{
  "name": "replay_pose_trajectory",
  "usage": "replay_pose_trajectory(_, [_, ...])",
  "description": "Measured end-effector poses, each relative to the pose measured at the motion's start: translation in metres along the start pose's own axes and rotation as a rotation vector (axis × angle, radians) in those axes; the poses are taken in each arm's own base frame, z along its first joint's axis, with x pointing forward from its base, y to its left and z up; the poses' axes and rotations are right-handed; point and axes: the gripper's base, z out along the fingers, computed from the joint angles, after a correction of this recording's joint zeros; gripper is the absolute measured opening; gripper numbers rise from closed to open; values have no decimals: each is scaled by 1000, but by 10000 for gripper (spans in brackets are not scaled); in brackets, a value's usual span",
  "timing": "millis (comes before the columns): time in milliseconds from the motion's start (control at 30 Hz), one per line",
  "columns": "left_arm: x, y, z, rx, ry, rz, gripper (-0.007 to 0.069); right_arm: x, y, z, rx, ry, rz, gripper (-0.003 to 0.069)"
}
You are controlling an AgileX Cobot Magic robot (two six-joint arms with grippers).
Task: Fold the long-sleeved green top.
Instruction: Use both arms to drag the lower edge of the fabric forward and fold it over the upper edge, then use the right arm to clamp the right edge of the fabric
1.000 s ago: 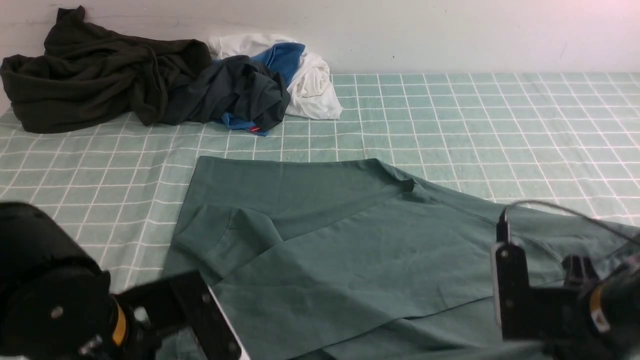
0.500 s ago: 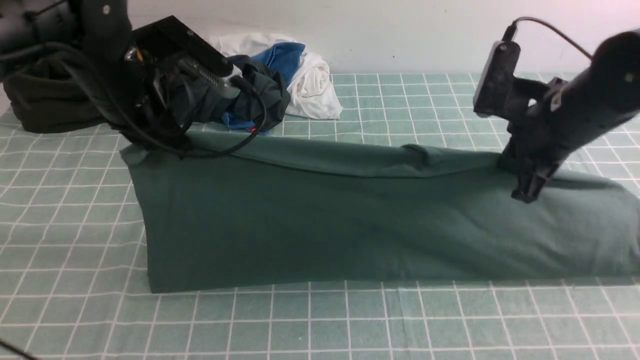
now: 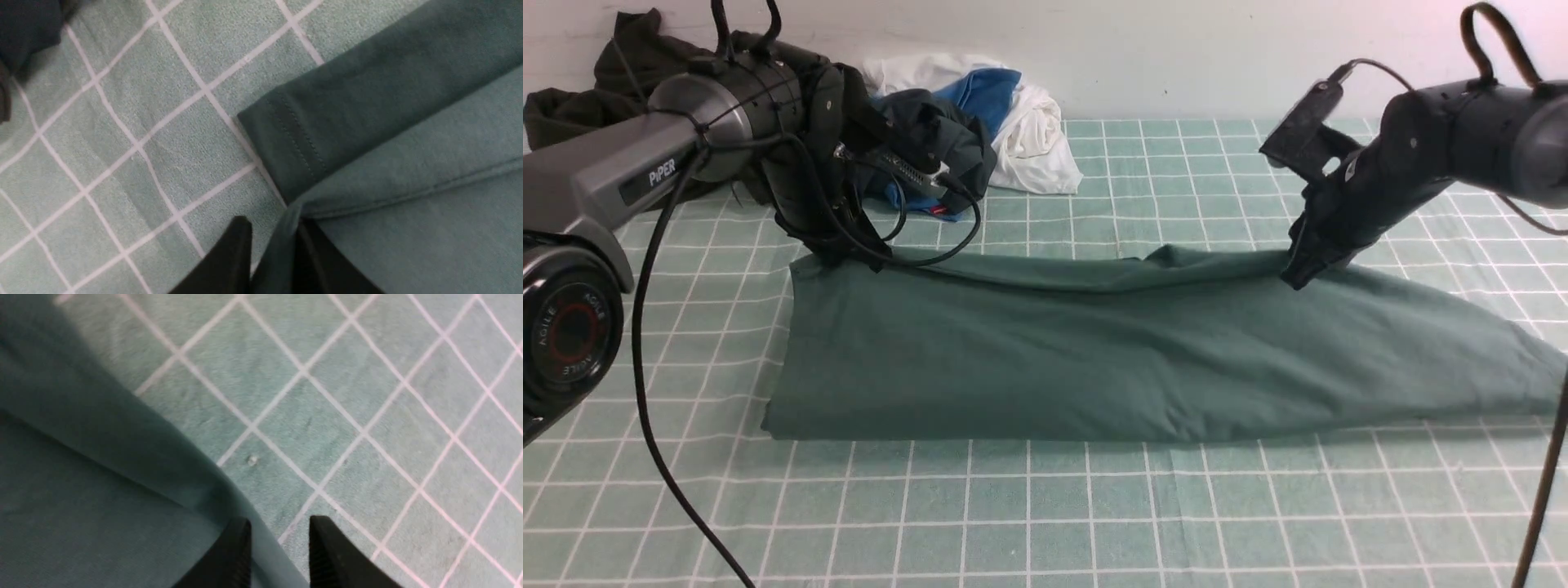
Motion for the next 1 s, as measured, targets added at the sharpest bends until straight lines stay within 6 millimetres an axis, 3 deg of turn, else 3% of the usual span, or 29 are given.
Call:
replay_pose_trajectory(133, [-1, 2, 0, -10, -14, -46, 296, -4, -1, -10, -3, -11, 137, 326])
replay_pose_trajectory(200, [-2, 2, -3, -12, -19, -97, 381, -8, 10, -17, -59, 9, 190, 360])
replay_pose_trajectory(300, [-2, 4, -12, -15, -23, -130, 447, -14, 33, -19, -166, 41, 213, 368])
replay_pose_trajectory(333, [-2, 4, -14, -15, -23, -132, 450, -15, 37, -19, -184, 44, 212, 368])
replay_pose_trajectory(400, [-2, 7, -28, -20, -28, -143, 458, -22, 68, -10, -292, 54, 187, 368])
replay_pose_trajectory(433, [-3, 7, -31, -22, -31, -143, 458, -23, 70, -9, -302, 50, 186, 368])
replay_pose_trajectory(467, [-3, 7, -40, -23, -34, -144, 438, -26, 85, 4, -329, 43, 174, 368])
replay_pose_trajectory(567, [-2, 7, -54, -22, -26, -152, 378, -28, 99, 26, -319, 2, 181, 368])
replay_pose_trajectory(733, [6, 8, -80, -11, 27, -174, 188, -37, 79, 45, -173, -181, 353, 368])
replay_pose_trajectory(767, [7, 8, -82, -10, 32, -176, 180, -37, 77, 45, -167, -184, 368, 368])
replay_pose_trajectory(800, [10, 8, -88, -5, 55, -180, 113, -37, 59, 44, -132, -213, 446, 368])
replay_pose_trajectory(867, [12, 7, -95, 8, 71, -187, 41, -38, 36, 38, -107, -211, 519, 368])
replay_pose_trajectory(900, [12, 7, -95, 11, 71, -189, 33, -39, 33, 36, -104, -210, 525, 368])
replay_pose_trajectory(967, [13, 4, -103, 48, 64, -205, 6, -40, 4, 17, -82, -159, 559, 368])
replay_pose_trajectory(1000, [12, 3, -105, 57, 62, -205, 4, -40, 0, 13, -75, -145, 554, 368])
